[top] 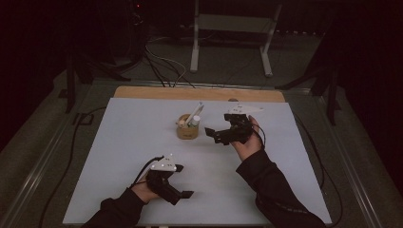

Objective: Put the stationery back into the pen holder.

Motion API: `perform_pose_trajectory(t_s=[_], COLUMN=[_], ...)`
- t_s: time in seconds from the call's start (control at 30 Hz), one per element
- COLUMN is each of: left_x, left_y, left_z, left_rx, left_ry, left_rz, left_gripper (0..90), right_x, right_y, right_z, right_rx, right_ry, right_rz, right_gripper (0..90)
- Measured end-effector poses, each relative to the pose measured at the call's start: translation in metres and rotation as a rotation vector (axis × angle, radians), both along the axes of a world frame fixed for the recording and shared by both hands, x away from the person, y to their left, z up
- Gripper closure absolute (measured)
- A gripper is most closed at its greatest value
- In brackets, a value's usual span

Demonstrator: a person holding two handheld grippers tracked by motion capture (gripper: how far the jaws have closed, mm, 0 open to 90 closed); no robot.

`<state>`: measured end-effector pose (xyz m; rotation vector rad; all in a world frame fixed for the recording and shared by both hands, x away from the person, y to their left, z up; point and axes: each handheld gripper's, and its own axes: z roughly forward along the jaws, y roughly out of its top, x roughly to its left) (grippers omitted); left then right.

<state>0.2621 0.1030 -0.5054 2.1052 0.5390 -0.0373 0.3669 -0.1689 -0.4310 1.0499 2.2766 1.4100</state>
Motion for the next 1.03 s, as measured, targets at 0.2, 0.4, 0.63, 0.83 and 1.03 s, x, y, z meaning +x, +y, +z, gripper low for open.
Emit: perform_pose_trajectory(t_s=[0.2,0.4,0.63,0.83,1.03], left_x=[0.0,-0.001,-0.002,-0.002,-0.002], left_y=[0.001,0.002,0.002,0.002,0.002], left_z=[0.001,0.001,0.002,0.003,0.002], left_rx=[0.0,0.002,0.0,0.002,0.0], left_ry=[-0.006,-0.005,-0.007,-0.011,-0.008], left_rz=[0.003,0.008,0.011,0.008,0.009], left_gripper=[0.5,0.5,0.5,0.5,0.5], right_x=[-0.021,-0.041,-0.064,-0.087,-0.1], right_y=[-0.017,-0.036,-0.06,-0.083,-0.102], right_z=[-0.016,-0.036,-0.056,-0.067,-0.073], right_rx=[0.007,0.012,0.015,-0.005,-0.024], right_ry=[0.012,0.038,0.068,0.062,0.022], right_rz=[0.019,0.024,0.011,0.011,0.0], right_gripper=[0.0,0.1,0.1,0.1,0.1])
